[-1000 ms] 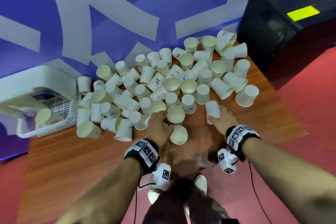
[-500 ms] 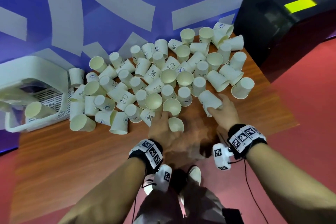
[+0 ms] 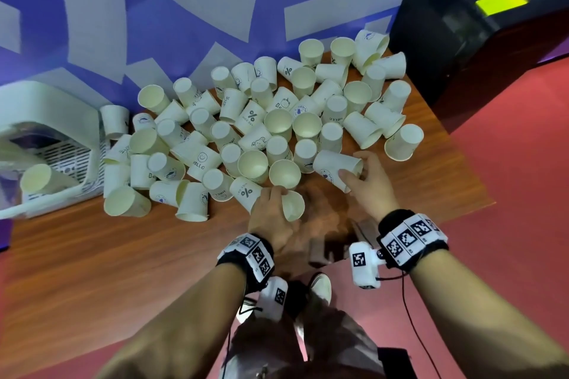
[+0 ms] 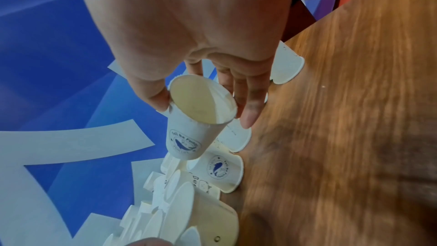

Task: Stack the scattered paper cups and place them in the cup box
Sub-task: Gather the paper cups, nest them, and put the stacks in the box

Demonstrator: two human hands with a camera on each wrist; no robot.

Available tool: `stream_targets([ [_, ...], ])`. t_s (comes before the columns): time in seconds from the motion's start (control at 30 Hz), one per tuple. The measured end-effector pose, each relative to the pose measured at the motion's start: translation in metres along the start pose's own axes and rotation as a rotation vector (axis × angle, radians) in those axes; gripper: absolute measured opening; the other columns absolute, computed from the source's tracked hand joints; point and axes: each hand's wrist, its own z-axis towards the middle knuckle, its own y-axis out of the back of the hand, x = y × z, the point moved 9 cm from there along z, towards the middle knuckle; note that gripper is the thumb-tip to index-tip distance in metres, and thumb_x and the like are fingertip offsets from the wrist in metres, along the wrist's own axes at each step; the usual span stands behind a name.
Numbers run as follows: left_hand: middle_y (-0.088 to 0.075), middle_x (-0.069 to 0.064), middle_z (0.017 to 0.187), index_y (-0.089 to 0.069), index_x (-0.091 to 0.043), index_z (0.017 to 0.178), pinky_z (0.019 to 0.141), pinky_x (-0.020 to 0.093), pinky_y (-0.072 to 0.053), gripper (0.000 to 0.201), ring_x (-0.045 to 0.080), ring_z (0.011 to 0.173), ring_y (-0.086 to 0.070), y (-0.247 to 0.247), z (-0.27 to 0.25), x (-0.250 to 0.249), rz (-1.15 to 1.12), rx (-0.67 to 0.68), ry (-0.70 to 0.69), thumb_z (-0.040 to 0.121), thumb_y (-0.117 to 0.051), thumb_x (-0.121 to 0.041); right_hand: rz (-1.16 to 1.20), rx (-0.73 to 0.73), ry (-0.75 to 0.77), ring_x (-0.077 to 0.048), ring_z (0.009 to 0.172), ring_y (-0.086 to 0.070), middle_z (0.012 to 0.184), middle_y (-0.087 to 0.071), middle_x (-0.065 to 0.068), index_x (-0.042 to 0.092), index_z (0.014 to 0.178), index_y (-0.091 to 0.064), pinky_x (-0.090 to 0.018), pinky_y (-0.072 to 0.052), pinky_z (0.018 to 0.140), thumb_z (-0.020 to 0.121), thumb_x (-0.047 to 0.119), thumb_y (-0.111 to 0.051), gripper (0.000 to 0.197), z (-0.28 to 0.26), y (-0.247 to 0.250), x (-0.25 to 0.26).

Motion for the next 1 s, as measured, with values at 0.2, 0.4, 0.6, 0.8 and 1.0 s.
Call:
stream_targets([
  [0.2, -0.049, -0.005, 0.116, -0.047, -0.027, 0.122, 0.088, 0.036, -0.048, 0.069, 0.015, 0.102, -0.053, 0.017, -0.002, 0.0, -0.055, 0.153, 0.034, 0.063, -0.079, -0.044, 0.034, 0.056, 0.058, -0.021, 0.11, -0.058, 0.119, -0.058, 0.002, 0.037, 0.121, -0.05, -0.054, -0.055, 0.085, 0.068, 0.058, -0.064, 0.059, -0.004, -0.016, 0.035],
  [0.4, -0.055, -0.006, 0.108, -0.054, -0.023, 0.114, 0.079, 0.028, -0.045, 0.052, 0.013, 0.098, -0.056, 0.081, -0.011, 0.016, -0.217, 0.049, 0.097, 0.07, -0.079, -0.038, 0.043, 0.164, 0.155, -0.025, 0.106, -0.059, 0.112, -0.057, 0.003, 0.032, 0.123, -0.052, -0.054, -0.055, 0.086, 0.074, 0.046, -0.071, 0.055, -0.015, -0.054, 0.095],
  [0.6, -0.054, -0.003, 0.11, -0.053, -0.027, 0.117, 0.084, 0.038, -0.053, 0.064, 0.019, 0.1, -0.059, 0.162, -0.038, 0.063, -0.333, -0.169, 0.203, 0.062, -0.074, -0.054, 0.004, 0.293, 0.282, -0.025, 0.101, -0.061, 0.119, -0.055, 0.001, 0.04, 0.126, -0.049, -0.052, -0.056, 0.083, 0.077, 0.042, -0.069, 0.053, -0.029, -0.113, 0.158],
  [0.8, -0.052, 0.001, 0.12, -0.051, -0.019, 0.128, 0.088, 0.028, -0.042, 0.067, 0.018, 0.11, -0.052, 0.229, -0.08, 0.125, -0.327, -0.363, 0.299, 0.072, -0.081, -0.039, -0.047, 0.44, 0.379, -0.024, 0.098, -0.063, 0.116, -0.057, 0.002, 0.037, 0.119, -0.05, -0.05, -0.056, 0.085, 0.086, 0.026, -0.071, 0.041, -0.052, -0.194, 0.198],
  [1.0, -0.048, 0.001, 0.122, -0.051, -0.017, 0.13, 0.092, 0.029, -0.041, 0.071, 0.016, 0.111, -0.049, 0.279, -0.108, 0.198, -0.355, -0.466, 0.358, 0.069, -0.081, -0.037, -0.131, 0.526, 0.459, -0.023, 0.101, -0.062, 0.108, -0.056, 0.012, 0.03, 0.118, -0.055, -0.046, -0.053, 0.09, 0.083, 0.025, -0.075, 0.041, -0.076, -0.272, 0.231],
])
